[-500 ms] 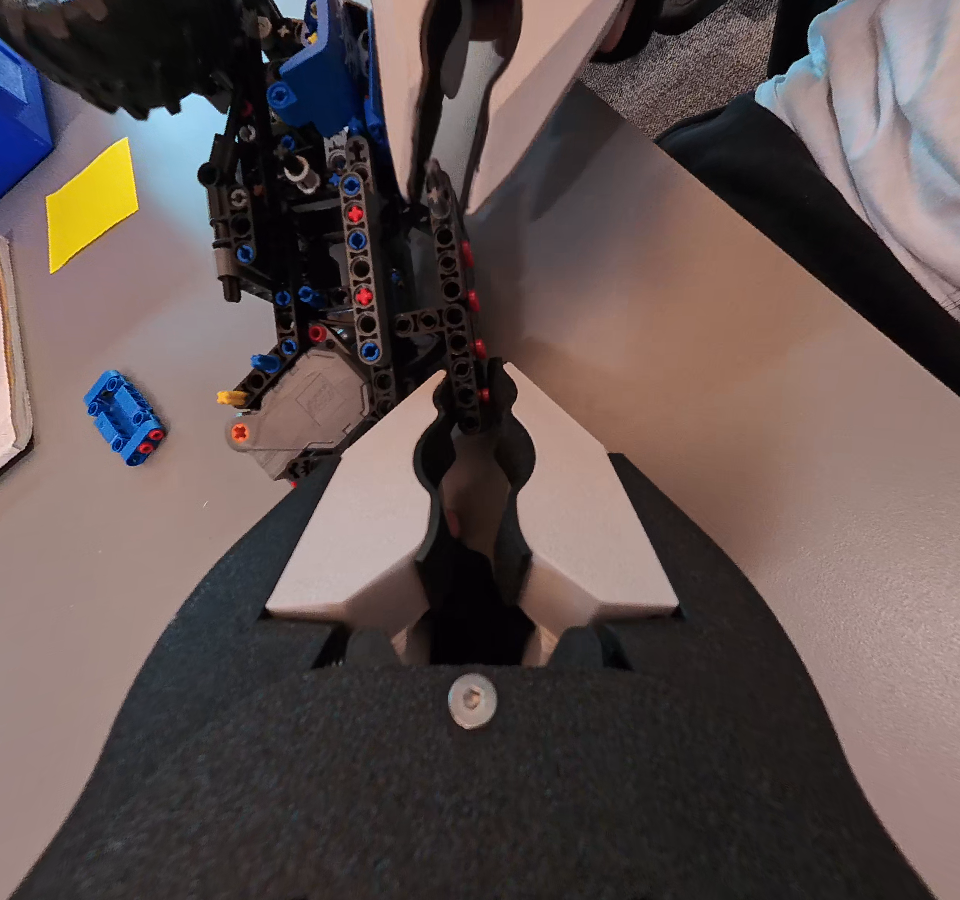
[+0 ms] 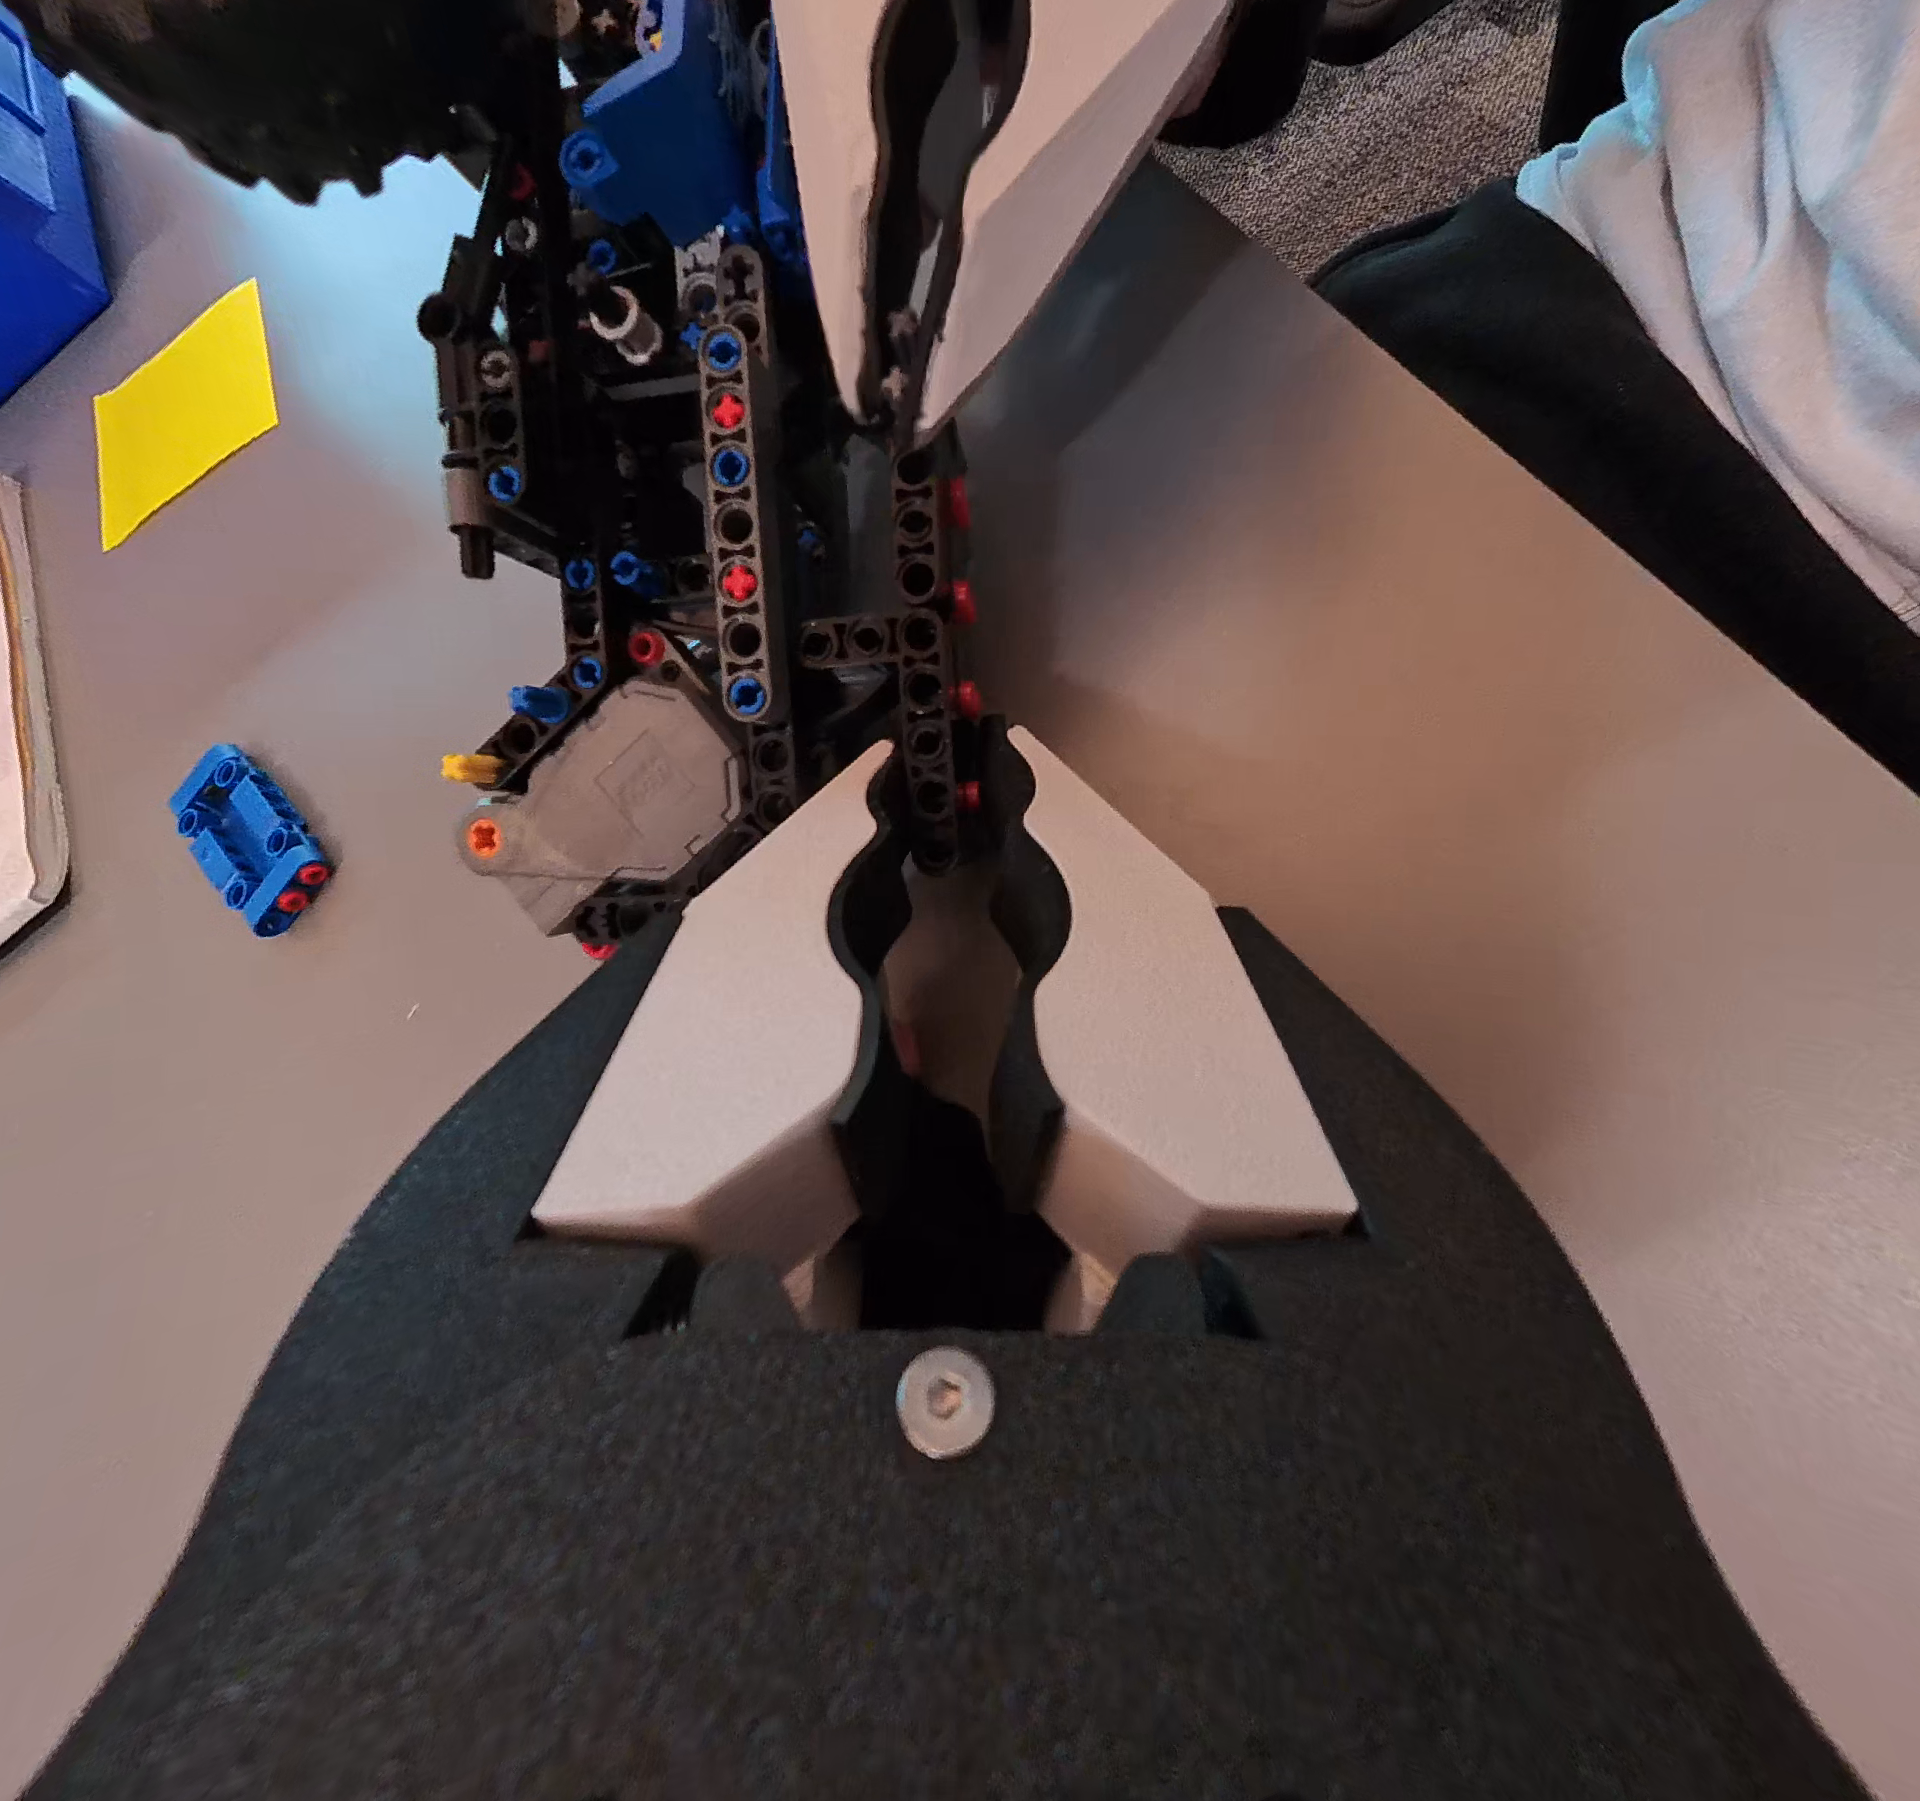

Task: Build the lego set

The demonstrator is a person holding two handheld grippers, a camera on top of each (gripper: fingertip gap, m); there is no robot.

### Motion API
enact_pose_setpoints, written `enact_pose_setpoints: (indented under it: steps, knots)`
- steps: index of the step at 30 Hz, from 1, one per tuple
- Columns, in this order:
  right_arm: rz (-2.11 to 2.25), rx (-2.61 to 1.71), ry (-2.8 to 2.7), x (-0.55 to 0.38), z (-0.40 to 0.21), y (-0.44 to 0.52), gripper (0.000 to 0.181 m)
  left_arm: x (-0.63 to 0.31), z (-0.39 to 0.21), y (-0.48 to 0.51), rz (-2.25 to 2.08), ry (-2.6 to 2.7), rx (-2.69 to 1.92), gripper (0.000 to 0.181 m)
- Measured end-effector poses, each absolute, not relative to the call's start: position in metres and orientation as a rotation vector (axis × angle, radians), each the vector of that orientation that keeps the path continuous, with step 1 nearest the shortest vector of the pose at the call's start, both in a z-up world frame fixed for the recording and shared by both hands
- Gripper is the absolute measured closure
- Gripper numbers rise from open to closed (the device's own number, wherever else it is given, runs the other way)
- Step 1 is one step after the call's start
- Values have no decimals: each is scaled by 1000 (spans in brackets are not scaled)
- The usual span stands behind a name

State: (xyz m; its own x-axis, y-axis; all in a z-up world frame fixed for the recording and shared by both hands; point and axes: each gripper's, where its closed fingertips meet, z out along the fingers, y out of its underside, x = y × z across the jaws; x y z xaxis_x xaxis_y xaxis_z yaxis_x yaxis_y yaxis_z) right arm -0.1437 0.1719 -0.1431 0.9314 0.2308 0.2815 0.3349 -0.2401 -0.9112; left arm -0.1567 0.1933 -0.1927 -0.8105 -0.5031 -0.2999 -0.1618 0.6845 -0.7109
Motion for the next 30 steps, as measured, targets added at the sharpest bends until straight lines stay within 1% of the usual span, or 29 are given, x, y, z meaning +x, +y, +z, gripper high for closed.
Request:
enact_pose_setpoints:
  steps: [1,22,25,28,30]
  knots:
    - [-80,-1832,-414,-144,-143,172,176,-157,-193,193,-956,2418,-514,170]
    - [24,-1819,-411,-147,-141,167,176,-158,-193,190,-955,2419,-482,171]
    - [116,-1744,-372,-150,-129,165,181,-157,-193,190,-948,2416,-477,171]
    - [43,-1797,-440,-155,-138,169,179,-157,-193,190,-947,2416,-479,171]
    - [80,-1796,-418,-154,-135,170,180,-157,-193,191,-952,2420,-487,171]
